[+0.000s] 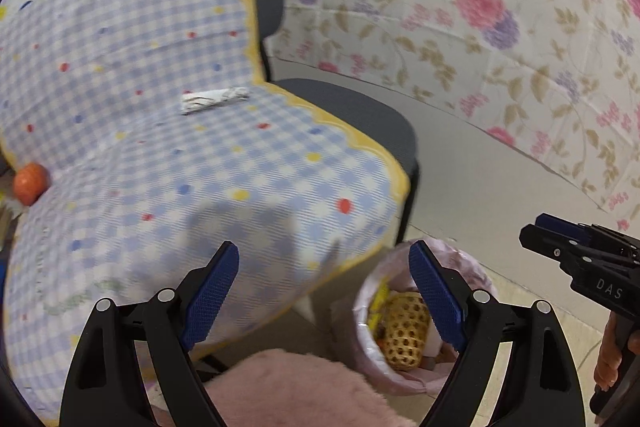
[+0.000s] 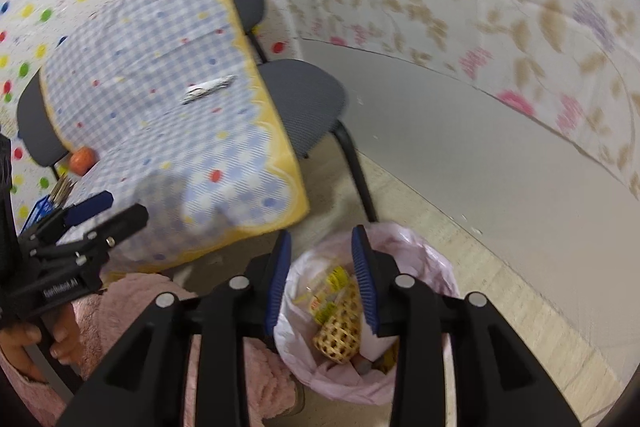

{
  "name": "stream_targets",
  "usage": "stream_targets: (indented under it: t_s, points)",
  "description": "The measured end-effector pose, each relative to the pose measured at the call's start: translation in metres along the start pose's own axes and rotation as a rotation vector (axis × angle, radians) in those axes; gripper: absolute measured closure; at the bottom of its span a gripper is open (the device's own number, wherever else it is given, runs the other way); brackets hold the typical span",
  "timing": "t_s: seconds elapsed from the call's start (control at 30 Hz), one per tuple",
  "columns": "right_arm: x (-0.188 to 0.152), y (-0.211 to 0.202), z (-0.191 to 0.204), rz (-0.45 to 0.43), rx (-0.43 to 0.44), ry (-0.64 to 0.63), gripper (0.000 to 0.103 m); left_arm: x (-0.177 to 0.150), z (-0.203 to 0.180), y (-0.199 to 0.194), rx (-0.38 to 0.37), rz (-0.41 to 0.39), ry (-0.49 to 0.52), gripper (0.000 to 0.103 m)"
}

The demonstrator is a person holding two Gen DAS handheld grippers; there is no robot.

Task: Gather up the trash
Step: 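Reach the right gripper to the white brown-patterned paper and grasp it, then lift and carry the patterned paper with the right gripper over the bin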

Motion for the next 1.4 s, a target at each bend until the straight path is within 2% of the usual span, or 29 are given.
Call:
stream_targets:
  t_s: [0.23,0.53,0.63,0.77,0.83,0.9,1.17,1.2,1.23,1.33,1.4]
  points:
    - [0.059,0.040,0.049,-0.015,0.095,-0.106,0.057,0.043,0.083,-0.017,0.177,-0.067,-0.080,0.017]
    - [0.143,0.116,0.101,-0.032,0.143,-0.199,0.053,0.098,0.182,-0.018,0.358,-0.133,-0.174,0.017]
    - [0.172,0.150,0.112,-0.035,0.144,-0.212,0.053,0.111,0.214,-0.007,0.387,-0.133,-0.220,0.017]
    - [0.209,0.205,0.116,-0.015,0.131,-0.206,0.053,0.120,0.240,0.013,0.428,-0.122,-0.232,0.017]
    - [0.224,0.232,0.115,0.000,0.121,-0.199,0.059,0.123,0.250,0.022,0.437,-0.118,-0.240,0.017]
    - [0.239,0.262,0.113,0.032,0.121,-0.178,0.060,0.126,0.257,0.029,0.433,-0.115,-0.249,0.017]
    - [0.266,0.338,0.098,0.141,0.091,-0.062,0.060,0.125,0.270,0.049,0.420,-0.081,-0.266,0.017]
    - [0.267,0.340,0.101,0.138,0.078,-0.076,0.068,0.125,0.270,0.050,0.419,-0.078,-0.265,0.017]
    - [0.267,0.341,0.107,0.160,0.080,-0.104,0.094,0.124,0.270,0.051,0.416,-0.075,-0.264,0.017]
    - [0.256,0.323,0.129,0.154,0.150,-0.152,0.098,0.122,0.269,0.047,0.408,-0.072,-0.268,0.017]
    - [0.243,0.298,0.146,0.124,0.216,-0.179,0.099,0.119,0.268,0.042,0.405,-0.074,-0.267,0.017]
Point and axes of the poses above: each gripper's, at about its wrist camera, not at the fingertips, and y roughly the way its jaws point, z to its left, x to its top, the point moved 5 cm from there along y, roughly the way its jaws point, and after that the axes turned 14 degrees about -y, right-handed, at the moved point
